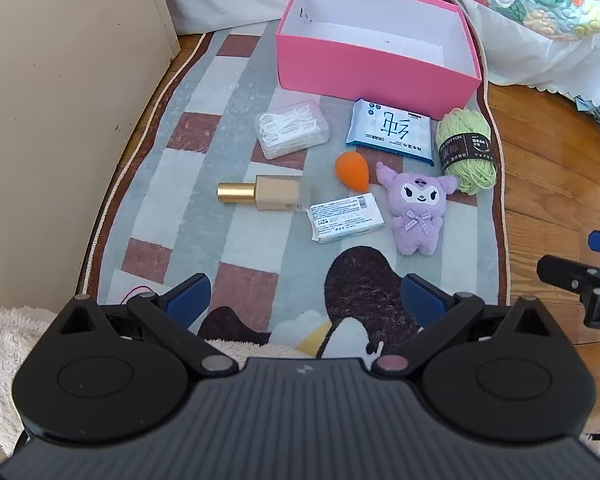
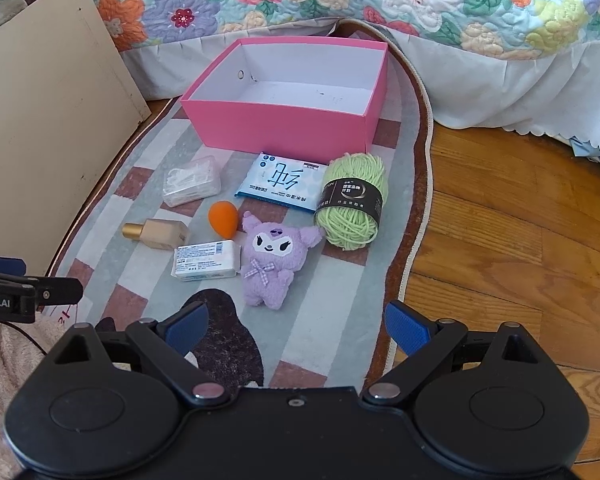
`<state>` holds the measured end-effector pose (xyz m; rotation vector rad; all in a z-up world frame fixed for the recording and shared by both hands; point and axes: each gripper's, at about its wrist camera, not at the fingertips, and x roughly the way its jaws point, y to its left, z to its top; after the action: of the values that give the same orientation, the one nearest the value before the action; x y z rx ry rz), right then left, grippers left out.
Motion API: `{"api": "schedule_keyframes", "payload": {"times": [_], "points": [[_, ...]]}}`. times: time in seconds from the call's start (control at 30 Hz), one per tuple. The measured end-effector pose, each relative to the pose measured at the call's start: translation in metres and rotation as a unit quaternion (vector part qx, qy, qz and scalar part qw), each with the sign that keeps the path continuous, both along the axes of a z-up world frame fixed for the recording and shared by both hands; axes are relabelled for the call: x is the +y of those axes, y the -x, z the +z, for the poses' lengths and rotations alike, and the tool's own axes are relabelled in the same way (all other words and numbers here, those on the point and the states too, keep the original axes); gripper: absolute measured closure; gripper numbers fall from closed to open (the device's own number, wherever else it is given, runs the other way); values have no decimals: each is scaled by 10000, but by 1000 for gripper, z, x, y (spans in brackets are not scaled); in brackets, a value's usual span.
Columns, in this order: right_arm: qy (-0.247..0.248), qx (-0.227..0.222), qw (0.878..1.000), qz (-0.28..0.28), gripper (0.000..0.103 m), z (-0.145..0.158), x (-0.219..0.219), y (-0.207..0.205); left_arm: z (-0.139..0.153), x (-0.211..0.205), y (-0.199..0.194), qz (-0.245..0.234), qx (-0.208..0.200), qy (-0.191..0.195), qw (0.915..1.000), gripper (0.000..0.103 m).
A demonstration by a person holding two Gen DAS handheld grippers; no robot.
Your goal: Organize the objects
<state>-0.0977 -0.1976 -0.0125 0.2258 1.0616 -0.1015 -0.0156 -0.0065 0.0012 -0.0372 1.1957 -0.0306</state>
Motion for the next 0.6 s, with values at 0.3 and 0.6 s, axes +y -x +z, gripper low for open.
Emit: {"api": "schedule_keyframes", "payload": {"times": [0.3, 0.6], "points": [[36, 27, 9999, 96, 6, 0, 5, -1, 2, 0, 3, -30, -53, 88, 9999, 1], [68, 58, 9999, 131, 6, -2, 9, 0, 0, 1, 6, 3, -33, 51, 10000, 1]]}}
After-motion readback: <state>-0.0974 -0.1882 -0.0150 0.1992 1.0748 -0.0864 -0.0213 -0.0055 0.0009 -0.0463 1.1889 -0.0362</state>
